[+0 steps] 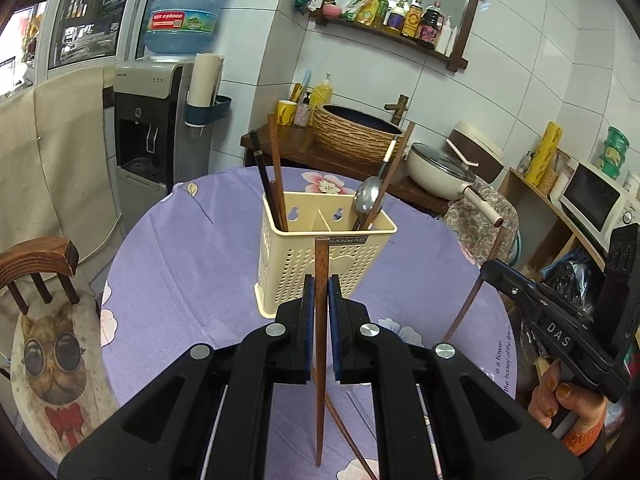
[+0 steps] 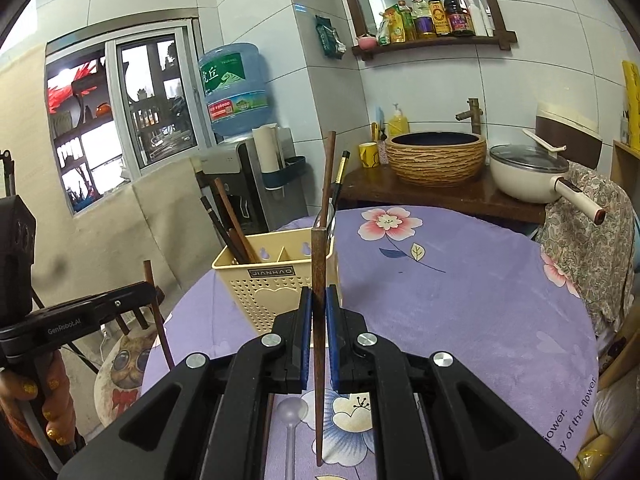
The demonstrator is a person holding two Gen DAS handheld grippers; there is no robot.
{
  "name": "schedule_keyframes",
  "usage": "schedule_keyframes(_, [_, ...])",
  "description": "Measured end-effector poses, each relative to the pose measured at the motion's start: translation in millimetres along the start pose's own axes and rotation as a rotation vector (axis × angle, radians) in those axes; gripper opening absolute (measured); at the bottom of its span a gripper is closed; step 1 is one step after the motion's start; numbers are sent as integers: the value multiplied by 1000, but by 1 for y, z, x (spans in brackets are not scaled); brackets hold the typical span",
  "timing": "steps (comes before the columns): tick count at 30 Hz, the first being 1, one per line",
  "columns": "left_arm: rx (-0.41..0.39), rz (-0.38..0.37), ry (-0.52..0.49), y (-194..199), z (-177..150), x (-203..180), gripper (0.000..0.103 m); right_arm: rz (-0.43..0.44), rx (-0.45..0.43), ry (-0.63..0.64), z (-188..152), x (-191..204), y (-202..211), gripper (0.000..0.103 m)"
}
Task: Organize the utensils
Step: 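Lift both brown chopsticks and carry them above the holder with both tools, then lower both chopsticks into the holder and open both tools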
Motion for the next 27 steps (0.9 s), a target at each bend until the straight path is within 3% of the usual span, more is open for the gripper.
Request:
schedule_keyframes(15, [-28, -15, -32, 12, 22, -6, 7, 39, -6, 5, 18, 9, 4, 7])
schedule_keyframes(23, [-91, -53, -59, 31, 82, -19, 7, 72, -65, 8, 69, 19, 6, 7])
schedule_keyframes(27, [-136, -45, -64, 40, 124, -27, 7, 83, -105, 2, 114, 26, 4, 7])
Point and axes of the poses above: each gripper's, at about its wrist camera, not at the fingertips, and y roughly against the way its jaws point, x to its left, z to its top, the point moved 5 cm from there along -y, roughly the way its jaws point, and after that the axes turned 3 degrees about -x, right-handed, at the moved point
